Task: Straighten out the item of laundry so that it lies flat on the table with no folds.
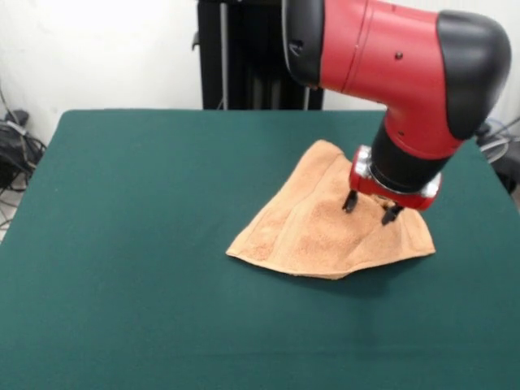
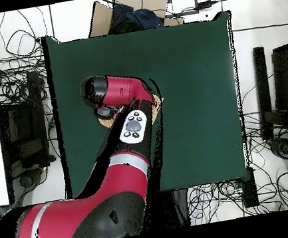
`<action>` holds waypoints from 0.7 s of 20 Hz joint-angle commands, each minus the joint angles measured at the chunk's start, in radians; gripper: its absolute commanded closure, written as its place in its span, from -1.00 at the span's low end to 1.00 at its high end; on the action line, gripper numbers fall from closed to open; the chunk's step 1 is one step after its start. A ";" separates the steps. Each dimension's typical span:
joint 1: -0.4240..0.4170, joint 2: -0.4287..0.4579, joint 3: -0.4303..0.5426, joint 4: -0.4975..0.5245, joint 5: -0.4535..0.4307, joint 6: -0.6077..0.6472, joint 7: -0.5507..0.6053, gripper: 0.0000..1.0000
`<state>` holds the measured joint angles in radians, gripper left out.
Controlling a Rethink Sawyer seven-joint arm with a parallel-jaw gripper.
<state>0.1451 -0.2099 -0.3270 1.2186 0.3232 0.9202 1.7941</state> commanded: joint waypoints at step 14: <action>0.011 -0.006 0.060 0.061 0.046 -0.140 0.290 -1.00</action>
<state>0.1453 -0.1941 -0.3270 1.1876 0.3271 0.9094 1.7941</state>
